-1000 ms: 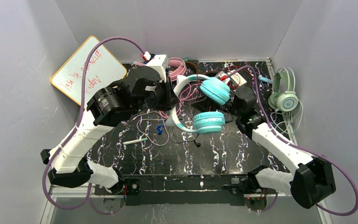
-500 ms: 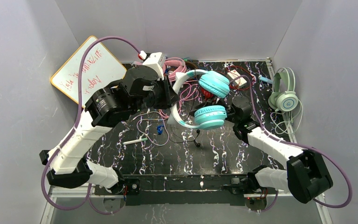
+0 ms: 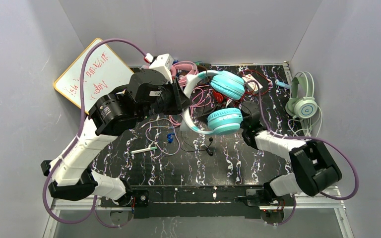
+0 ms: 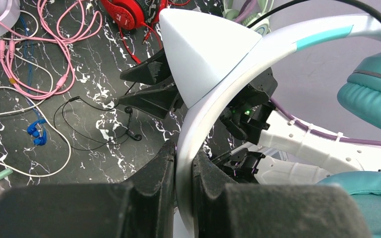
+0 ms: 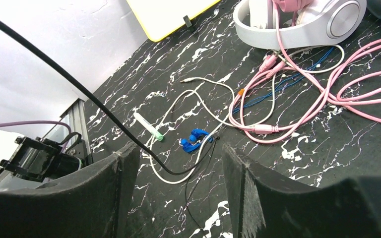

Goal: Wrap the headphones
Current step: Wrap the headphones cable around the headphones.

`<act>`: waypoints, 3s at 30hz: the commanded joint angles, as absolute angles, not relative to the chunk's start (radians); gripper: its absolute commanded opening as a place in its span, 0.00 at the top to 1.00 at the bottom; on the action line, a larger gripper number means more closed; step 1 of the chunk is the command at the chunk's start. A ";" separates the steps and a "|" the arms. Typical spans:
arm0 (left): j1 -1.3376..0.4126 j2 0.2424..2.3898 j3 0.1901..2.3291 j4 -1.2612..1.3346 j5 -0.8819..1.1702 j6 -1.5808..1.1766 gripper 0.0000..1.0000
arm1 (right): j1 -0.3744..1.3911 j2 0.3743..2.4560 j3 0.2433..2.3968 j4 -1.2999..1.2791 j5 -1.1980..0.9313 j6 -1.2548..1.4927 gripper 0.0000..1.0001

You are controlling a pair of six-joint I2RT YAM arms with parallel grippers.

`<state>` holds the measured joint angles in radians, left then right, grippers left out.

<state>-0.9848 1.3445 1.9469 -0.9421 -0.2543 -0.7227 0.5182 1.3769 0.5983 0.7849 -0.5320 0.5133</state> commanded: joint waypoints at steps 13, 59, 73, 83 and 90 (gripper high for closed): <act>-0.989 1.336 2.010 -0.943 -0.308 -0.762 1.00 | 0.569 1.445 0.660 0.929 -0.449 0.563 0.87; -0.988 1.310 1.792 -0.677 -1.253 -0.348 1.00 | 0.934 1.134 0.740 0.882 -0.606 0.932 0.80; -0.971 1.290 1.573 -0.523 -1.201 -0.266 1.00 | 0.936 1.105 1.006 0.530 -0.568 0.859 0.96; -0.968 1.284 1.498 -0.517 -1.091 -0.200 1.00 | 0.934 1.077 1.217 0.040 -0.345 0.610 0.95; -0.968 1.333 1.589 -0.746 -1.049 -0.139 1.00 | 0.934 1.174 1.396 -0.358 -0.281 0.349 0.95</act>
